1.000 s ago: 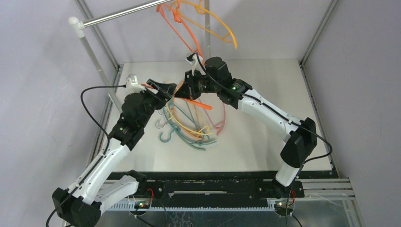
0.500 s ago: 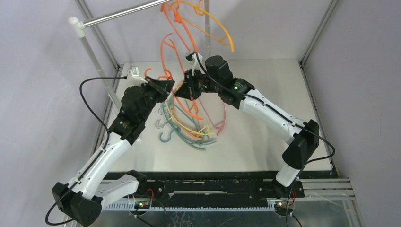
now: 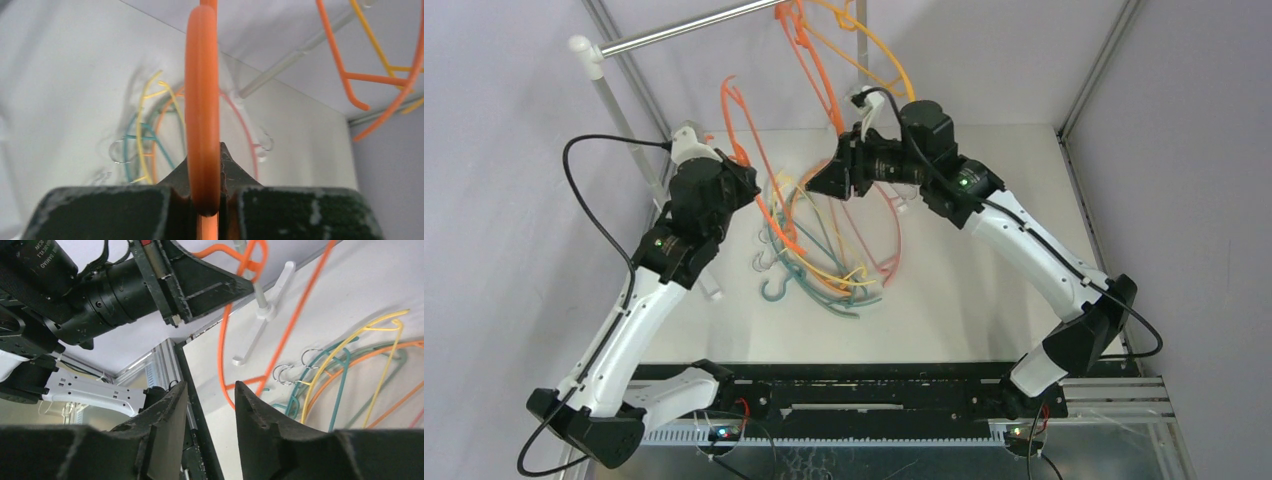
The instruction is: Organize the hangers
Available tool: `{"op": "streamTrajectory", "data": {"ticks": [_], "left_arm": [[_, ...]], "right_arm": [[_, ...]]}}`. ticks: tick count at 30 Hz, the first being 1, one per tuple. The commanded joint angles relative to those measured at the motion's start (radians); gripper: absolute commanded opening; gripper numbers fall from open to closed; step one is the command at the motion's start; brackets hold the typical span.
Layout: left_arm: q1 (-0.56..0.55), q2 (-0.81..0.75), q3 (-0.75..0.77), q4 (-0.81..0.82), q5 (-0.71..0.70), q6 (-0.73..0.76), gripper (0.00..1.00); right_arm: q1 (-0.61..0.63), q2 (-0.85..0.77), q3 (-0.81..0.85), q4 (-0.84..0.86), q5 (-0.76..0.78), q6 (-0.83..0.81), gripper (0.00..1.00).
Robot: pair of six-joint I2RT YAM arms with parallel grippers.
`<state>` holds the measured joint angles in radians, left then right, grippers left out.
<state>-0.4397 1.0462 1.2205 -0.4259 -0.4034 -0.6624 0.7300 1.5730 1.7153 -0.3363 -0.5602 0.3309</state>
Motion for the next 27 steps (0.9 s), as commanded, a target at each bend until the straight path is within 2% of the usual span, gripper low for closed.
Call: {"op": "streamTrajectory", "data": {"ticks": [1,7,10,19,27], "left_arm": [[0.021,0.025,0.160,-0.117,-0.128,0.137,0.00],[0.114,0.172,0.438,-0.217,-0.130,0.264,0.00],[0.122,0.240,0.549,-0.235,-0.145,0.322,0.00],[0.125,0.337,0.675,-0.226,-0.176,0.406,0.00],[0.163,0.435,0.776,-0.209,-0.145,0.407,0.00]], "right_arm": [[-0.041,-0.058,0.000,0.025,-0.038,0.014,0.49],[-0.071,-0.075,-0.005,0.031,-0.048,0.036,0.52],[-0.076,-0.078,-0.006,0.031,-0.044,0.036,0.53],[-0.127,-0.065,-0.003,0.029,-0.047,0.063,0.53],[-0.176,-0.058,0.017,0.022,-0.070,0.099,0.52]]}}
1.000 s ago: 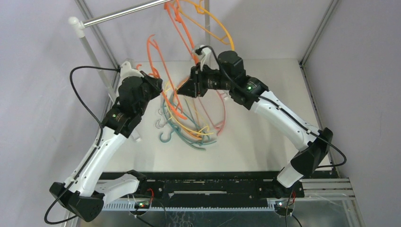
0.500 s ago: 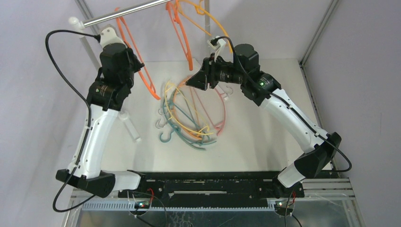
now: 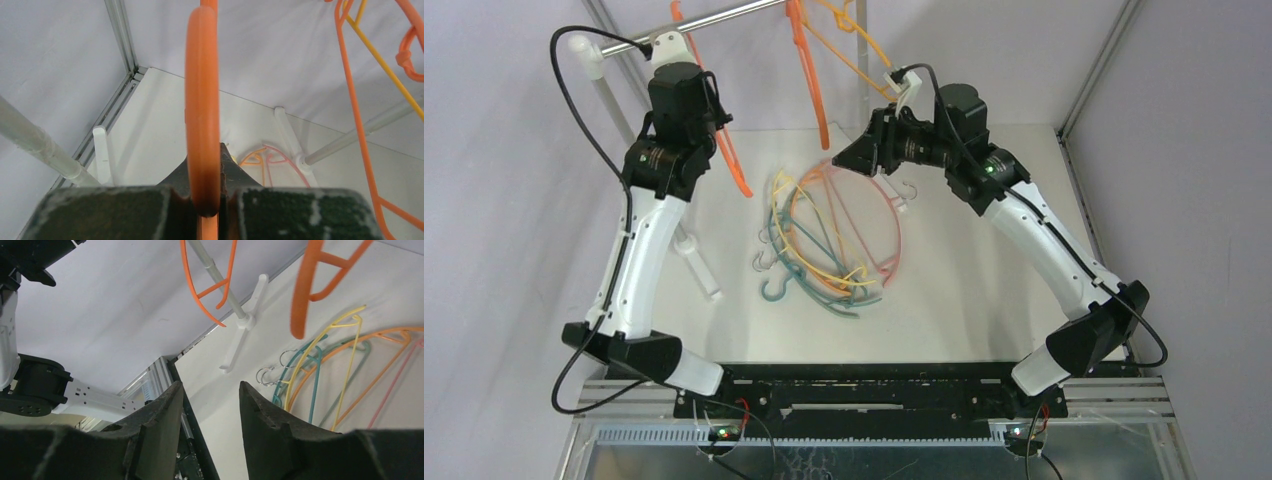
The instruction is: Organize the hangers
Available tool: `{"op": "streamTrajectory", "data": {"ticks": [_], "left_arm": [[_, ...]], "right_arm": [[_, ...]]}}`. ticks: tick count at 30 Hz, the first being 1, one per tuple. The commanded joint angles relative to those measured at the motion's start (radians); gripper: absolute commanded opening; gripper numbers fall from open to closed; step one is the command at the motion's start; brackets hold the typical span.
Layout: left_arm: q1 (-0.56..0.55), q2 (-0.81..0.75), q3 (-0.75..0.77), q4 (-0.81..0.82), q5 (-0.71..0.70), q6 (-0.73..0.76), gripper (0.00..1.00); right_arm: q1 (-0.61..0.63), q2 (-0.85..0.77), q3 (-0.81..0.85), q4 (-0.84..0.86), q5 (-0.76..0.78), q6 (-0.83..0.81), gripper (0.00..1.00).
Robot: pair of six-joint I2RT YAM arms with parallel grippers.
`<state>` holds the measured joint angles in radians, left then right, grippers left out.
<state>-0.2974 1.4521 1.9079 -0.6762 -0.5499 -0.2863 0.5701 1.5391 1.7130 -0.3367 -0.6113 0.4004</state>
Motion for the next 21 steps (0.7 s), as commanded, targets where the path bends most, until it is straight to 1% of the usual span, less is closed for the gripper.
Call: {"op": "streamTrajectory", "data": {"ticks": [1,7,12,21], "left_arm": [[0.025,0.044,0.101,0.048,0.003,0.033,0.00],[0.056,0.112,0.184,0.060,0.027,0.020,0.00],[0.089,0.163,0.226,0.040,0.062,-0.019,0.00],[0.112,0.221,0.218,0.004,0.107,-0.035,0.00]], "right_arm": [[-0.021,-0.024,0.023,0.017,-0.021,0.028,0.52],[-0.049,-0.024,0.022,-0.015,-0.030,0.038,0.50],[-0.057,-0.026,0.022,-0.053,-0.032,0.028,0.49],[-0.073,-0.018,0.027,-0.110,-0.039,0.009,0.47]]}}
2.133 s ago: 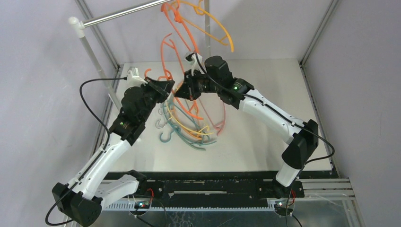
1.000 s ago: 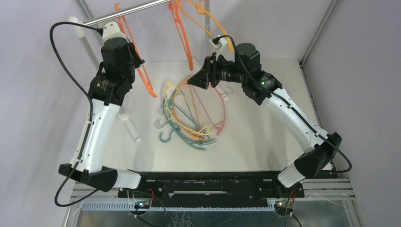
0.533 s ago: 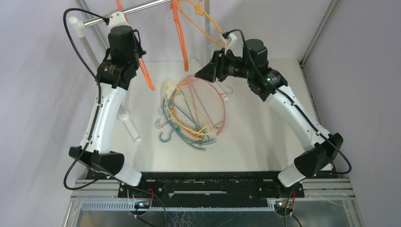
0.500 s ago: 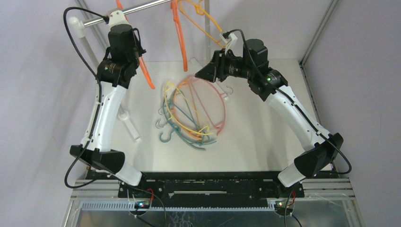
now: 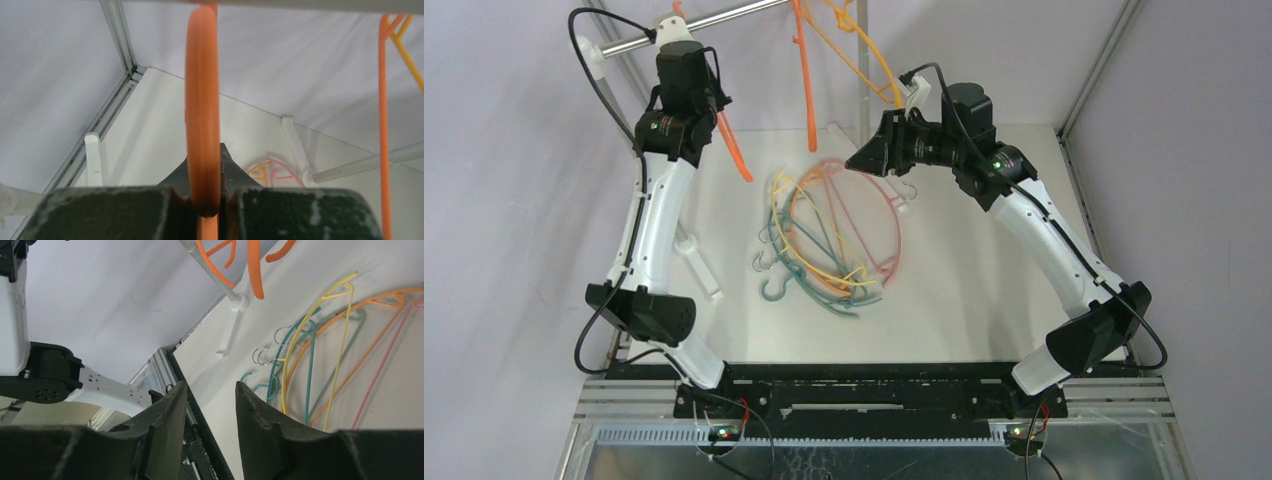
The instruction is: Organize the hangers
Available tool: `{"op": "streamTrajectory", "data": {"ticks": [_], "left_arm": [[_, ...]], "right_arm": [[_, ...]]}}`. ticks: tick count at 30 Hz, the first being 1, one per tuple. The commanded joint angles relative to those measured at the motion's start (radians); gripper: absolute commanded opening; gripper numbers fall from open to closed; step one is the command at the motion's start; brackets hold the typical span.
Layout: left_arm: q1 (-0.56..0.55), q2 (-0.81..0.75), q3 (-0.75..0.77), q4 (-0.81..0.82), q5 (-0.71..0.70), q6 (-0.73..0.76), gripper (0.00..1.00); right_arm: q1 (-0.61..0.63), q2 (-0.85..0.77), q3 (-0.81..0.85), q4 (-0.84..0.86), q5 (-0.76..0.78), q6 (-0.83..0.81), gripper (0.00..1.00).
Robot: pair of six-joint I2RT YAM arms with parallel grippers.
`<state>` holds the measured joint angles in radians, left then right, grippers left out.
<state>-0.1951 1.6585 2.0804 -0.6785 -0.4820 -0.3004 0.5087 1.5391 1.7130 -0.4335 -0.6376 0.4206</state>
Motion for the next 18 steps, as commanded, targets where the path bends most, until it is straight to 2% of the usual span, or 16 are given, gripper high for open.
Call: {"op": "streamTrajectory", "data": {"ticks": [1,5,7,9,15,17,18], "left_arm": [[0.010,0.017,0.044,0.002,0.046,-0.023,0.00],[0.012,0.016,0.023,0.003,0.066,-0.025,0.02],[0.012,0.009,0.014,0.006,0.078,-0.021,0.14],[0.011,-0.006,0.004,0.023,0.099,-0.010,0.21],[0.014,-0.094,-0.046,0.101,0.168,0.017,0.59],[0.015,-0.119,-0.046,0.103,0.205,0.023,0.67],[0.017,-0.131,-0.050,0.104,0.220,0.023,0.67]], "right_arm": [[-0.014,-0.016,0.027,-0.015,-0.016,-0.010,0.47],[-0.015,-0.013,0.023,-0.026,-0.019,-0.013,0.47],[-0.016,-0.011,0.020,-0.037,-0.021,-0.018,0.48],[-0.015,-0.013,0.009,-0.045,-0.016,-0.022,0.49],[-0.015,-0.039,-0.040,-0.038,0.014,-0.030,0.55],[-0.015,-0.046,-0.050,-0.040,0.025,-0.043,0.58],[-0.014,-0.052,-0.055,-0.041,0.032,-0.050,0.58]]}}
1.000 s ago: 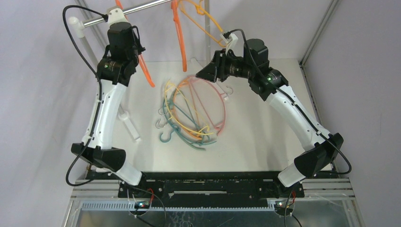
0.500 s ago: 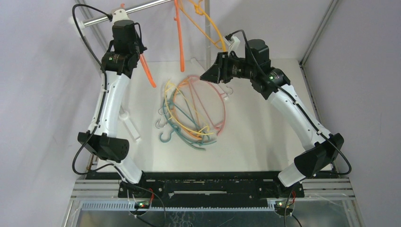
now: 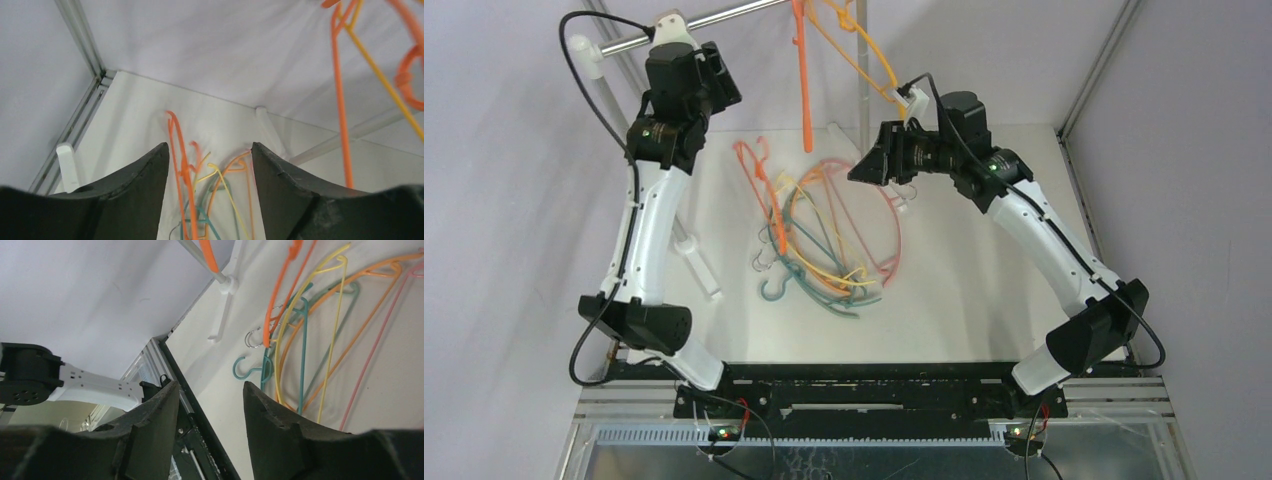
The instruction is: Organize the hangers
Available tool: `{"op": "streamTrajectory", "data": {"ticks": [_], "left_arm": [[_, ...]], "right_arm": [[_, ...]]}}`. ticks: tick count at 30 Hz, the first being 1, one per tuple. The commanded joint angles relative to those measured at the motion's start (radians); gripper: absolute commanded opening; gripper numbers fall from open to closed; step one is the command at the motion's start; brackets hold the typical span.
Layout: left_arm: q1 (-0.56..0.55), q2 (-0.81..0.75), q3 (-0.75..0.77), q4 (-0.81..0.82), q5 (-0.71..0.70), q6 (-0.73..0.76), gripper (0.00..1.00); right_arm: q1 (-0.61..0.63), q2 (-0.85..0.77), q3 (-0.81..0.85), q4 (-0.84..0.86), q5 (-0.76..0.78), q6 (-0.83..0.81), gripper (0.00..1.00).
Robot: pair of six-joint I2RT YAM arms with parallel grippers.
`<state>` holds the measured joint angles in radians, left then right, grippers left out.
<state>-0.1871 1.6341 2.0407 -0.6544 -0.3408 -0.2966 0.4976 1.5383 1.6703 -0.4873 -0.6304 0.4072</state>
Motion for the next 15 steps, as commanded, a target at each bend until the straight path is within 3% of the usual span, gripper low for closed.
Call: {"op": "streamTrajectory", "data": {"ticks": [1,3,9,13,15], "left_arm": [[0.009,-0.121,-0.020,0.082,0.087,0.018,0.62],[0.009,-0.153,-0.057,0.096,0.091,0.010,0.59],[0.010,-0.267,-0.202,0.085,0.096,-0.035,0.64],[-0.007,-0.392,-0.458,0.113,0.141,-0.122,0.62],[-0.053,-0.448,-0.594,0.123,0.088,-0.144,0.62]], "right_arm": [[-0.002,-0.058,-0.021,0.013,0.028,-0.042,0.58],[-0.002,-0.072,-0.040,0.016,0.034,-0.049,0.59],[0.032,-0.094,-0.054,-0.034,0.085,-0.121,0.59],[0.071,-0.099,-0.056,-0.096,0.169,-0.184,0.59],[0.064,-0.113,-0.084,-0.078,0.180,-0.165,0.59]]}}
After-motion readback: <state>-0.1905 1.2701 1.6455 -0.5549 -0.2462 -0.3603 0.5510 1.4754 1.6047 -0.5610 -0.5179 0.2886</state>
